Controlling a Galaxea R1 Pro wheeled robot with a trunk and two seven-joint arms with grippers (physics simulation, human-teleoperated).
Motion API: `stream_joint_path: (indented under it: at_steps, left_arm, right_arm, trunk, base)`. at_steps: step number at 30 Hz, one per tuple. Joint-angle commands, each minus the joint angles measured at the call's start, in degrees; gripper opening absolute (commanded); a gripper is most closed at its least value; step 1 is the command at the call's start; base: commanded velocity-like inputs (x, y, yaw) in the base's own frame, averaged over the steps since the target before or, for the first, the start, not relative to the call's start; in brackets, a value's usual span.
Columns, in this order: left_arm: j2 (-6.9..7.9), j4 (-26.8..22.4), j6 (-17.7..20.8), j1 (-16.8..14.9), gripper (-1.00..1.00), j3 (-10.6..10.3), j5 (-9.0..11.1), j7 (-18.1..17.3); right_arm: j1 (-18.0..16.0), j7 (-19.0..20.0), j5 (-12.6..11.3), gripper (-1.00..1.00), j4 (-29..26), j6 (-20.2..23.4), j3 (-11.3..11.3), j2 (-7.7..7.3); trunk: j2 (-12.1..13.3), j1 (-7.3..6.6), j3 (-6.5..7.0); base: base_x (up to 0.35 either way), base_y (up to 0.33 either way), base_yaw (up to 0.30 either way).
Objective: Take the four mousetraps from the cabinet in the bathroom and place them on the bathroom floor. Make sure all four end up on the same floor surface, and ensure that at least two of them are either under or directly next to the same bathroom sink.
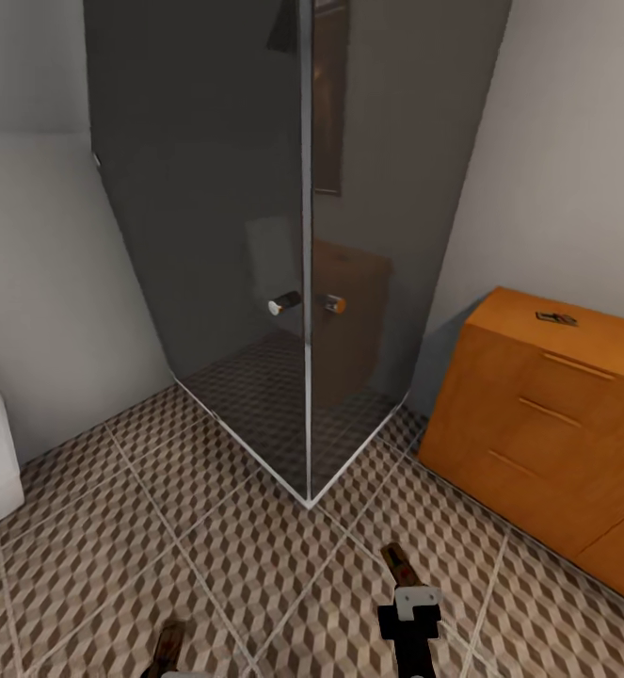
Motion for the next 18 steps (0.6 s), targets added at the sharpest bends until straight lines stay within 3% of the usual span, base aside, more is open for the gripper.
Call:
stream_joint_path:
  at_steps: [1,18]
  left_arm:
    - [0.04,0.0,-0.1,0.0,-1.00,-0.5,0.3,0.3]
    - [0.04,0.0,-0.1,0.0,-1.00,-0.5,0.3,0.3]
  right_arm:
    - [0.0,-0.4,0.4,-1.00,0.1,0.0,0.2,0.01]
    - [0.0,-0.4,0.4,-1.00,0.1,0.0,0.2,0.01]
  trunk:
    - [0.0,0.00,-0.05]
    - [0.0,0.00,-0.05]
  base:
    - [0.000,0.000,0.256]
    - [0.000,0.000,0.256]
